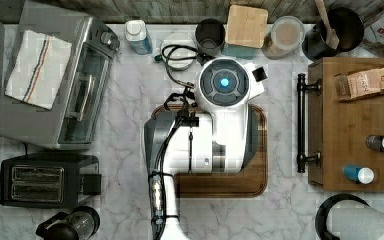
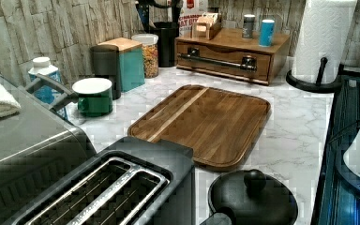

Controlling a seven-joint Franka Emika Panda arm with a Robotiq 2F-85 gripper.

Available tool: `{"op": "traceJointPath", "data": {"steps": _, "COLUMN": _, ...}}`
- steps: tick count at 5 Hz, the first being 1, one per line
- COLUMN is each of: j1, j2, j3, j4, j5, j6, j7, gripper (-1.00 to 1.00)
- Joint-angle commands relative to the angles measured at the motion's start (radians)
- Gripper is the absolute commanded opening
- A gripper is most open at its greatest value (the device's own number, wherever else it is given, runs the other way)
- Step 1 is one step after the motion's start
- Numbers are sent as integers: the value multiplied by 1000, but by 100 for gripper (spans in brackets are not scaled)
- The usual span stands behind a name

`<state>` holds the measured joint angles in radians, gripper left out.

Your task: Open the drawer.

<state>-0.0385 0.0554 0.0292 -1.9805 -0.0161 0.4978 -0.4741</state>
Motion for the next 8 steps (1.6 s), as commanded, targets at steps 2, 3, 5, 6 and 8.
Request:
{"op": "traceJointPath", "data": {"steps": 2, "j1": -144, "j2": 20, "j3": -170, "j4": -15, "j5": -33, "j6": 51, "j7": -479, "gripper": 100}}
{"op": "traceJointPath", "data": {"steps": 3, "j1": -173, "j2": 32, "j3": -183, "j4": -8, "j5": -43, "j6": 84, "j7": -535, "gripper": 100}}
{"op": "traceJointPath", "data": {"steps": 5, "j1": -181, "j2": 79, "j3": -221, "j4": -43, "j5": -44, "j6": 237, "j7": -606, "gripper": 100}}
{"op": "traceJointPath", "data": {"steps": 6, "j1": -176, "j2": 62, "j3": -202, "j4": -84, "j5": -78, "j6": 265, "j7": -555, "gripper": 100}}
{"op": "traceJointPath", "data": {"steps": 8, "j1": -181, "j2": 85, "j3": -177, "j4": -118, "j5": -258, "j6": 323, "j7": -553, "gripper": 100}}
